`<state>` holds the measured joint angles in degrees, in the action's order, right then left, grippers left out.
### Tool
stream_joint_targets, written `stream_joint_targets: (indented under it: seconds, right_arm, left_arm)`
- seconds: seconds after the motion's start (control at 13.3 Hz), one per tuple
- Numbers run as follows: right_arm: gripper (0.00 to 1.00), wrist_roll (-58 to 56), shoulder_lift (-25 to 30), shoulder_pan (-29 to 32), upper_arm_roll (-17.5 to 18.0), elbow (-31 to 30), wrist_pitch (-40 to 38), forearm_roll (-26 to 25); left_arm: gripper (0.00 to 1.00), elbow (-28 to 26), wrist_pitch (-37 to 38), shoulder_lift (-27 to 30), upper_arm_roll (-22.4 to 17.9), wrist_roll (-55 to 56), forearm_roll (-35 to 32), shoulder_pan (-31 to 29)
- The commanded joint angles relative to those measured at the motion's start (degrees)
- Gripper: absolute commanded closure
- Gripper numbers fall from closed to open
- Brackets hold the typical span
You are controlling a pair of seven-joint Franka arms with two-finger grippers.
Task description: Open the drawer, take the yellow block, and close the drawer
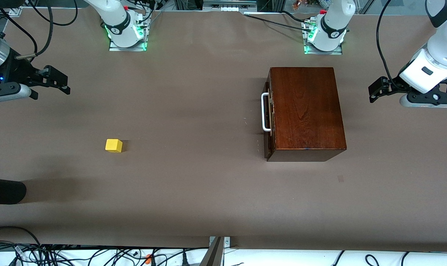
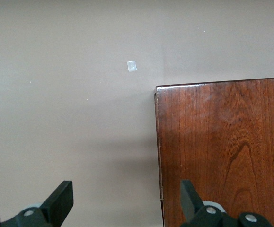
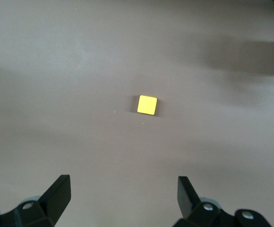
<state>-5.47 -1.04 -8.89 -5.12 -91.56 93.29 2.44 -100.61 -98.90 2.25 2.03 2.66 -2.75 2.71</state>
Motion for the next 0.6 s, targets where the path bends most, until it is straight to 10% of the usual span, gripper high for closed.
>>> stream_joint_targets:
  seconds: [0.0, 0.53]
  right_arm:
    - [0.0, -0.8, -0.5, 0.0, -0.2, 1.2, -0.8, -0.4]
    - [0.0, -0.7, -0.4, 0.0, -0.2, 1.2, -0.8, -0.4]
  left_arm:
    - [0.0, 2.0, 0.6, -0.6, 0.0, -0.2, -1.1, 0.5]
    - [0.0, 2.3, 1.6, -0.7, 0.1, -0.2, -1.0, 0.5]
